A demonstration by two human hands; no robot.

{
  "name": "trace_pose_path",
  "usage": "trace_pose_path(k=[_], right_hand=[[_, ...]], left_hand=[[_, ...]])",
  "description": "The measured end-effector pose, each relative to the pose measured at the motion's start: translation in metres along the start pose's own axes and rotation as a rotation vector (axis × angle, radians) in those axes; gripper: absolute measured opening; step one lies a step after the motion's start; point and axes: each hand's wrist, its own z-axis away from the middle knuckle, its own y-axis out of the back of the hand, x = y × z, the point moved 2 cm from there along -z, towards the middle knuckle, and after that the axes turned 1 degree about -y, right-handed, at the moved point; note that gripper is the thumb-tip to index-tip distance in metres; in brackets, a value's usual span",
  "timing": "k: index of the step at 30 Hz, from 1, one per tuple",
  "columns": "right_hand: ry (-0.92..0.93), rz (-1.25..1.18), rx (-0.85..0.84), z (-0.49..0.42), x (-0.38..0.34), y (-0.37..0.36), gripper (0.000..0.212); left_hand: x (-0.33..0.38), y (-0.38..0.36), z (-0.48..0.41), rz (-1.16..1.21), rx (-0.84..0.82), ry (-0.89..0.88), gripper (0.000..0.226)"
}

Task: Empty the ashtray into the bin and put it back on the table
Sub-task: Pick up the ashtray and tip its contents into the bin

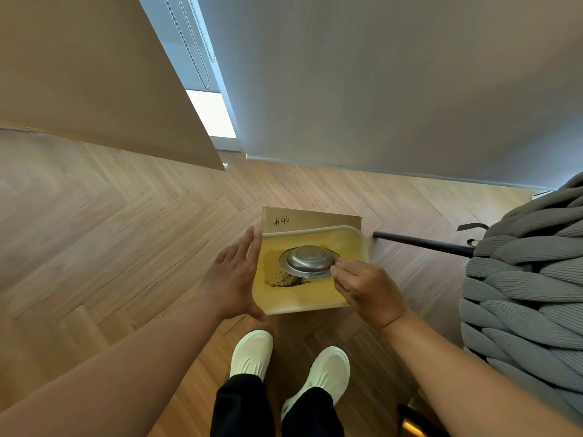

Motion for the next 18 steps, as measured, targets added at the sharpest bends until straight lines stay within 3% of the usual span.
trace_pose_path(k=[4,12,16,18], right_hand=[[-0.093,-0.144,0.044,-0.002,0.000,0.006,0.006],[-0.443,-0.445,0.127,-0.004,0.011,0.007,0.015],[-0.643,-0.539,0.047,-0.004,0.014,0.004,0.011],[-0.736,-0.607,0.013,-0.004,0.016,0.004,0.019]], left_hand=[[0.002,0.002,0.002,0.010,0.016,0.003,0.162],[0.008,0.010,0.003,0.024,0.101,0.002,0.136],[0.012,0.013,0.004,0.000,0.119,-0.009,0.128],[0.014,0.015,0.004,-0.007,0.128,-0.018,0.124]])
